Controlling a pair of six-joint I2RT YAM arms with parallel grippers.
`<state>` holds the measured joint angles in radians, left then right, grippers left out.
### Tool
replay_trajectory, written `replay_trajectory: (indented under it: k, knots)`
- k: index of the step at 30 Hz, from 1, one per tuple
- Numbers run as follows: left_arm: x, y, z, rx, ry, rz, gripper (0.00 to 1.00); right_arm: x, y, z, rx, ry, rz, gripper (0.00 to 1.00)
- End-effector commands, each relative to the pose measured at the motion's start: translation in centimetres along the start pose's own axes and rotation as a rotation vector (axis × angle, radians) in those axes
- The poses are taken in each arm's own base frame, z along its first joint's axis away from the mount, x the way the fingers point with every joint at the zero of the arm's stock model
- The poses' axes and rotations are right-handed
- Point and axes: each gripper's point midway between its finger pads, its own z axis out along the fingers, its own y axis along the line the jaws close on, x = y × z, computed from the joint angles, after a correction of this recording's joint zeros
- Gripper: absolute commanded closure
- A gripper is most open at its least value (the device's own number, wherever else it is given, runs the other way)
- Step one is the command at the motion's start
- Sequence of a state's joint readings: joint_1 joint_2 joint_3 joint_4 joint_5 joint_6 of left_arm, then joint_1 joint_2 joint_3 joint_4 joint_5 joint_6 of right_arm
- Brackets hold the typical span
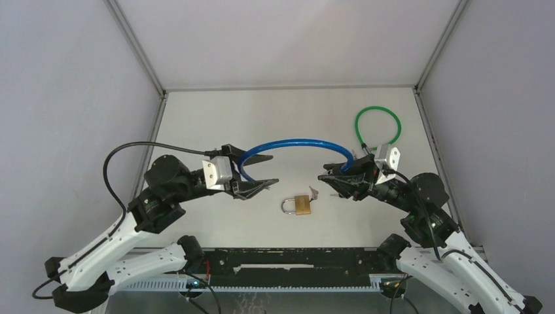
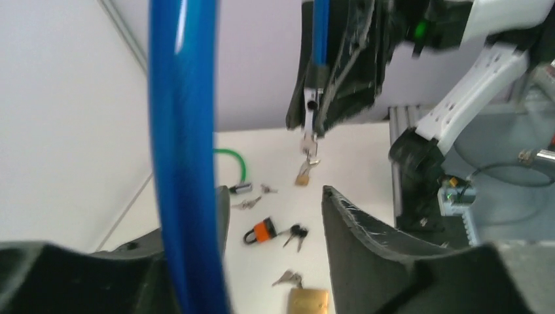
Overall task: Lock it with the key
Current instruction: Lock the lock.
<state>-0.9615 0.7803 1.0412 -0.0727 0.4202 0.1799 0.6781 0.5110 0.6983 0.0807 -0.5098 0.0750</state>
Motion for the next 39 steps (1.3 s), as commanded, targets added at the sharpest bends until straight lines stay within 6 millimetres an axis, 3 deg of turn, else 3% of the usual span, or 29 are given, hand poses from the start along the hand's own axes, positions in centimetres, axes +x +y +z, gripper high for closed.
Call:
replay_trajectory:
  k: [1,3,5,8,15,22,26,30,33,35,38,39]
  knots:
    - [2.1,1.2,-2.1,-0.065,0.075,0.072,0.33,1.8,-2.1,-0.7,0.119,0.172,0.019,1.0]
    - [2.1,2.0,-3.0,-0.107,0.093,0.079,0.22,2.2,-2.5,-0.5,0.135,0.212,0.042,1.0]
    - [2.4,2.4,-3.8,-0.127,0.117,0.078,0.18,2.2,-2.5,-0.3,0.125,0.216,0.067,1.0]
    - [4.0,2.7,-4.9,-0.151,0.163,0.038,0.18,2.0,-2.2,0.3,0.093,0.207,0.108,1.0]
    - [12.7,2.8,-7.3,-0.141,0.377,-0.105,0.19,3.0,-1.1,1.0,0.013,0.211,0.154,1.0]
    - [15.5,7.5,-7.7,-0.253,0.346,-0.185,0.11,2.8,0.7,0.7,-0.098,0.211,0.124,1.0]
    - [16.8,7.8,-7.6,-0.227,0.299,-0.175,0.15,3.1,1.1,0.7,-0.136,0.218,0.129,1.0]
    - [17.8,7.1,-6.9,-0.173,0.247,-0.181,0.36,3.2,1.2,0.8,-0.152,0.219,0.134,1.0]
    - [17.6,5.9,-6.7,-0.113,0.23,-0.19,0.74,3.4,1.0,0.7,-0.153,0.217,0.134,1.0]
    - [15.2,5.5,-6.4,-0.087,0.191,-0.178,0.98,4.4,0.8,0.6,-0.143,0.234,0.144,1.0]
    - [9.6,6.6,-5.9,-0.132,0.107,-0.147,1.0,6.7,0.2,0.6,-0.126,0.281,0.17,1.0]
    - [8.0,6.8,-5.9,-0.145,0.092,-0.131,1.0,7.5,0.0,0.7,-0.114,0.289,0.18,0.94]
